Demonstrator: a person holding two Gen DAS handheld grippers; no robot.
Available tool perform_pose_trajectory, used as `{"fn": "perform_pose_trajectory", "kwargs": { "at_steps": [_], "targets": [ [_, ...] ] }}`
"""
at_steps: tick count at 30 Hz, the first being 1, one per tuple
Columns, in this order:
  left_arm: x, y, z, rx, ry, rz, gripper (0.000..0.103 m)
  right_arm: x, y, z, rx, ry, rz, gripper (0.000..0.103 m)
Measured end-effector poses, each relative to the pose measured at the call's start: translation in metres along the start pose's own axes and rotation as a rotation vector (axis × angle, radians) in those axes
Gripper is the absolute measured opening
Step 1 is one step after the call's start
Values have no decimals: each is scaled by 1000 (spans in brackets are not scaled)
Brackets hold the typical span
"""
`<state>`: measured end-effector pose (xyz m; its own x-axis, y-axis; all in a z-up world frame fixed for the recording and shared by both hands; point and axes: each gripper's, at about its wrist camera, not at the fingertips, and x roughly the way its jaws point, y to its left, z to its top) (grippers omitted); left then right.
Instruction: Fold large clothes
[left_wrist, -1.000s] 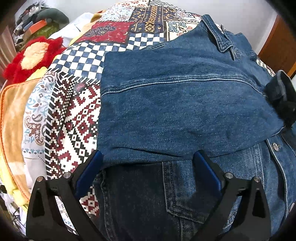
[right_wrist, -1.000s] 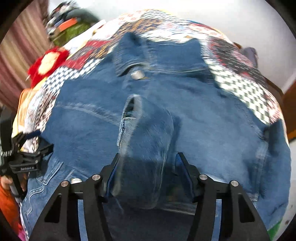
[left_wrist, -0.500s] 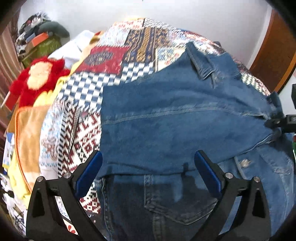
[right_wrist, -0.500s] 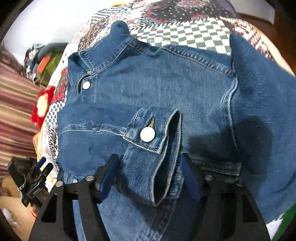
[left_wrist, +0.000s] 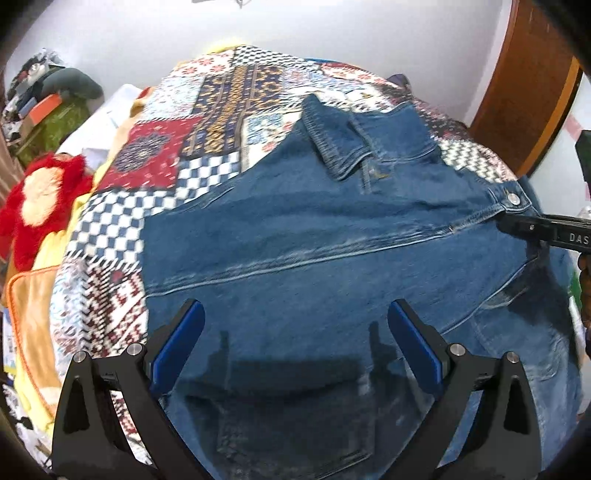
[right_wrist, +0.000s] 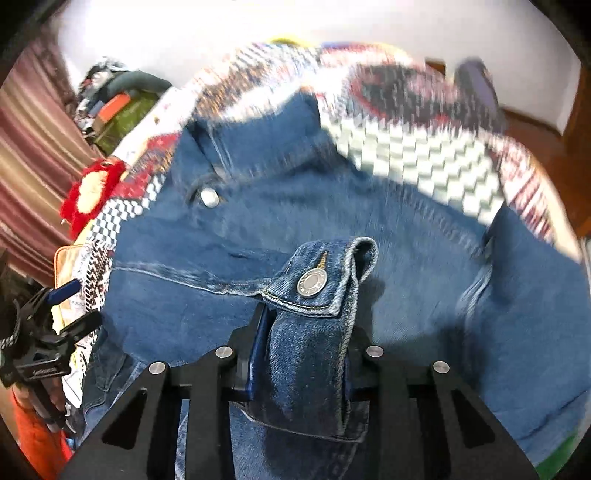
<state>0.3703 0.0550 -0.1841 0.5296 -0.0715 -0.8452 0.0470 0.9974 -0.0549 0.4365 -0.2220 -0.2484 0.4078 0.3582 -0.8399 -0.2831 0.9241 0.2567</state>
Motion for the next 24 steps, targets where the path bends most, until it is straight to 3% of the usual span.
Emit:
{"fn": "perform_pose_trajectory", "kwargs": {
  "at_steps": [6,11,18,21,23,24],
  "targets": [
    [13,-25,13,35,13,-49,100,-25,1,4,-57,-52,-22,30],
    [36,-44,11,58,74,-92,100,-6,-11,-9,-58,-11,-67,30],
    [60,-58,-1,108,126,-61,101,20,-22,-22,-83,48,-112,30],
    [61,-63,-5,130,116,-38,102,24,-21,-23,-110,65,-150,45],
    [62,-65,-6,139,112,-29,103,24,-22,-23,-121,69,-214,70],
    [62,-65,-7,140,112,-27,103,23,-22,-23,-124,67,-234,72]
  ]
}}
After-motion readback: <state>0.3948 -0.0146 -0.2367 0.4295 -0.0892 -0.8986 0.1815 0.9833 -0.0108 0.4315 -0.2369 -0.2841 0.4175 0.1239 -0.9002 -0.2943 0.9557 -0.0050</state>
